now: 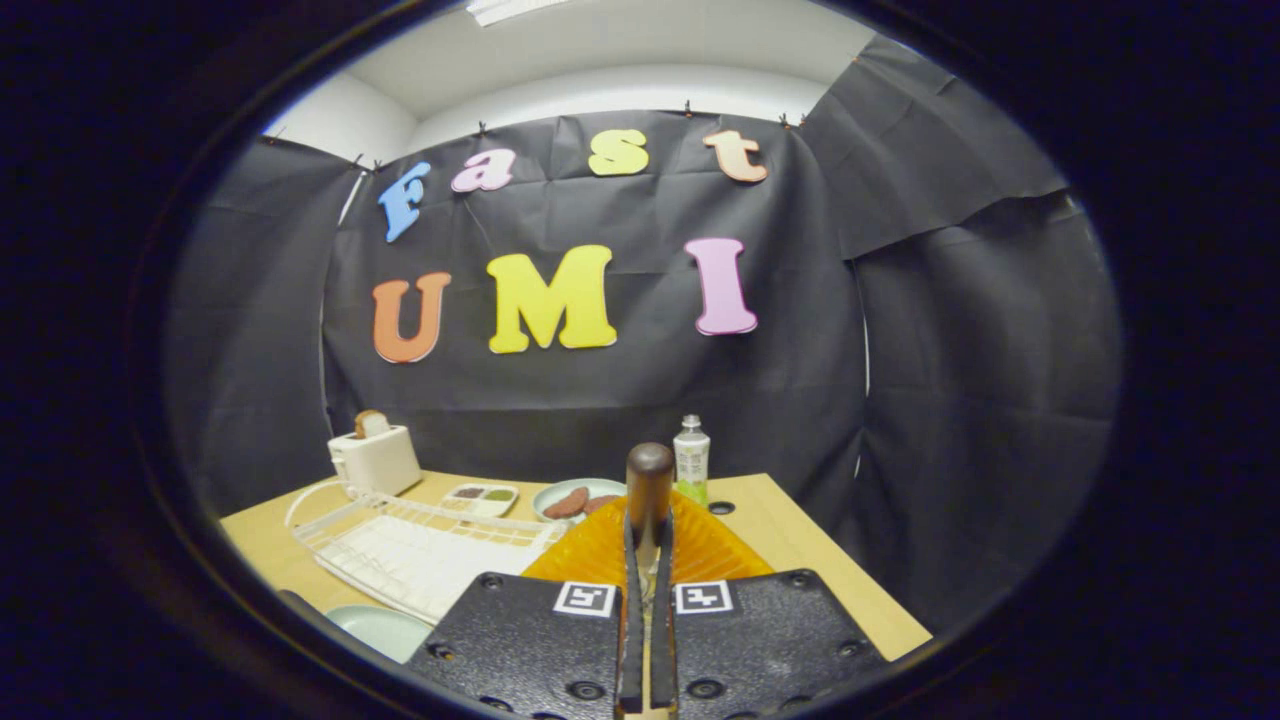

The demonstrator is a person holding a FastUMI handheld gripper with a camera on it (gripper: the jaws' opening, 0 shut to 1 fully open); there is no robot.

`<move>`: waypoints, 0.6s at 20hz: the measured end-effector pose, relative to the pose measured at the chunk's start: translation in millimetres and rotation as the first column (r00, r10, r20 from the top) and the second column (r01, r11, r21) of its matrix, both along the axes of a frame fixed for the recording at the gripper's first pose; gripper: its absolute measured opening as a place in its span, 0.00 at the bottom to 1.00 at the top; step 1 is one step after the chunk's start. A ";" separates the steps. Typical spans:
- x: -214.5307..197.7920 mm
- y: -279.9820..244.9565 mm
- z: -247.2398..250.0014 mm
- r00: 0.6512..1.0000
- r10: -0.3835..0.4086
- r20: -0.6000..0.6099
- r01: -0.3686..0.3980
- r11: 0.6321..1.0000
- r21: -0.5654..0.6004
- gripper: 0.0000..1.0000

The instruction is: Take the plate from the dish rack, then take the spoon from the basket and place it into the plate.

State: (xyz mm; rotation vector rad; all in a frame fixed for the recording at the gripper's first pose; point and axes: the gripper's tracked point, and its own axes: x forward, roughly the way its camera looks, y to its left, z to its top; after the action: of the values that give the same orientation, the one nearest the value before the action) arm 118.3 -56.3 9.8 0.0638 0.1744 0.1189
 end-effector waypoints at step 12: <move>-83.4 173.9 -76.2 0.950 0.278 -0.140 -0.269 0.960 0.080 0.08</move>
State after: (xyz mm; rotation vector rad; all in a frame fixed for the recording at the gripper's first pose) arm 34.9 117.6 -66.4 0.1081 0.3305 0.3975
